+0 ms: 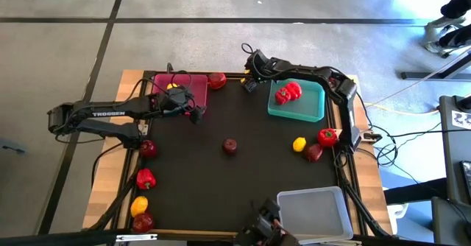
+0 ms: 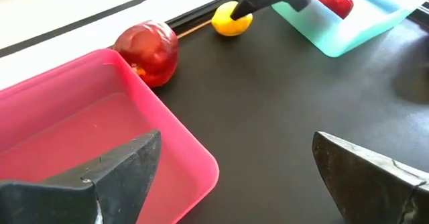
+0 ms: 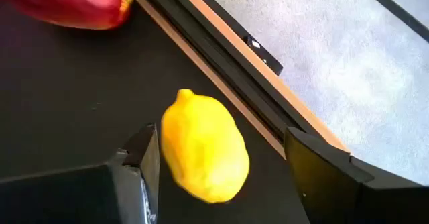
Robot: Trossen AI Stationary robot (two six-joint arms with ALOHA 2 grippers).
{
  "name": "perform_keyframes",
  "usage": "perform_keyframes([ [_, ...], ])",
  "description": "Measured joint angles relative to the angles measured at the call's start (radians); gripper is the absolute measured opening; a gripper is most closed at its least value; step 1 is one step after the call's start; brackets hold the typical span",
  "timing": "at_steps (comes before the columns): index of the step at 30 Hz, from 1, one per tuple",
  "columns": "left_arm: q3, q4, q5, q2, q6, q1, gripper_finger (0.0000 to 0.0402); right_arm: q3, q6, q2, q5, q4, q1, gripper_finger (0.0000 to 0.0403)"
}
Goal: Sort produce into baskets
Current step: Put the lemon into the pink bin
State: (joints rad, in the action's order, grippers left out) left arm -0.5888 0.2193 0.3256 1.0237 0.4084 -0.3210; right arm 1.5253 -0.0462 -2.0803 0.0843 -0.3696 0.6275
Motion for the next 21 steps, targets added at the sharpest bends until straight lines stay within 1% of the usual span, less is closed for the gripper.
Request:
perform_keyframes([
  [10,0.0,0.0,0.0,0.0,0.002,0.001,0.0384,0.0,-0.007,-0.007,-0.017,-0.008,0.008,0.0237],
  [17,0.0,0.0,0.0,0.0,0.003,0.001,0.0384,0.0,-0.013,-0.016,-0.025,-0.072,0.008,0.0237],
  [21,0.0,0.0,0.0,0.0,0.003,0.001,0.0384,0.0,-0.013,-0.017,-0.025,-0.068,0.008,0.0236],
])
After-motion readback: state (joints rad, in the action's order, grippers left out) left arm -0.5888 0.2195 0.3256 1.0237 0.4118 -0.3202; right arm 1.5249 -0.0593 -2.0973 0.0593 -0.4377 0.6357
